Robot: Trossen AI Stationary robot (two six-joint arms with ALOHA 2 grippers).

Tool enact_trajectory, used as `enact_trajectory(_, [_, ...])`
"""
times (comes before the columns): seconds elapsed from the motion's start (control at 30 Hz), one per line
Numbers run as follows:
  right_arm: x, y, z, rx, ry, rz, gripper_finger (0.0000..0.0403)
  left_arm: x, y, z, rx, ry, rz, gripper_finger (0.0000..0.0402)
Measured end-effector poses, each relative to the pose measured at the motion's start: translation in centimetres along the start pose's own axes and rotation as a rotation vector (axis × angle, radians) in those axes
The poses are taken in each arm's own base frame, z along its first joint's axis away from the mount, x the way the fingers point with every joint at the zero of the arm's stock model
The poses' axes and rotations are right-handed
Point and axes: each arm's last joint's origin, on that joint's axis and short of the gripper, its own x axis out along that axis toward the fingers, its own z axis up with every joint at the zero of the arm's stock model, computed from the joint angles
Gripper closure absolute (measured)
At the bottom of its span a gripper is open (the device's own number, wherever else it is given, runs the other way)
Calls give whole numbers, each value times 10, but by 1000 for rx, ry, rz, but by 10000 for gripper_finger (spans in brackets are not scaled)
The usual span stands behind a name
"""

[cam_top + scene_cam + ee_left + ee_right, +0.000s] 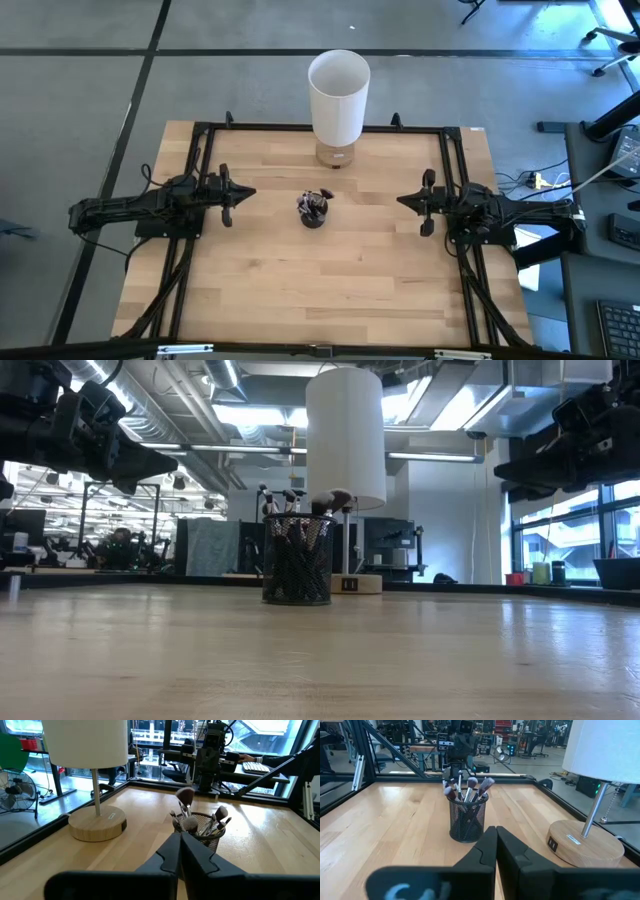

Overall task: Put items in baskets/containers
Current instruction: Return to Home Position

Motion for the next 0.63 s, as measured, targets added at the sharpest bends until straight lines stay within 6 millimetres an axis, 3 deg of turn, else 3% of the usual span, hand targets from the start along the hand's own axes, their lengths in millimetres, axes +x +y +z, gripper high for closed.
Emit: enact_trajectory(0.63, [0, 0, 0, 0, 0, -1, 395, 0, 0, 0, 0, 0, 0, 390])
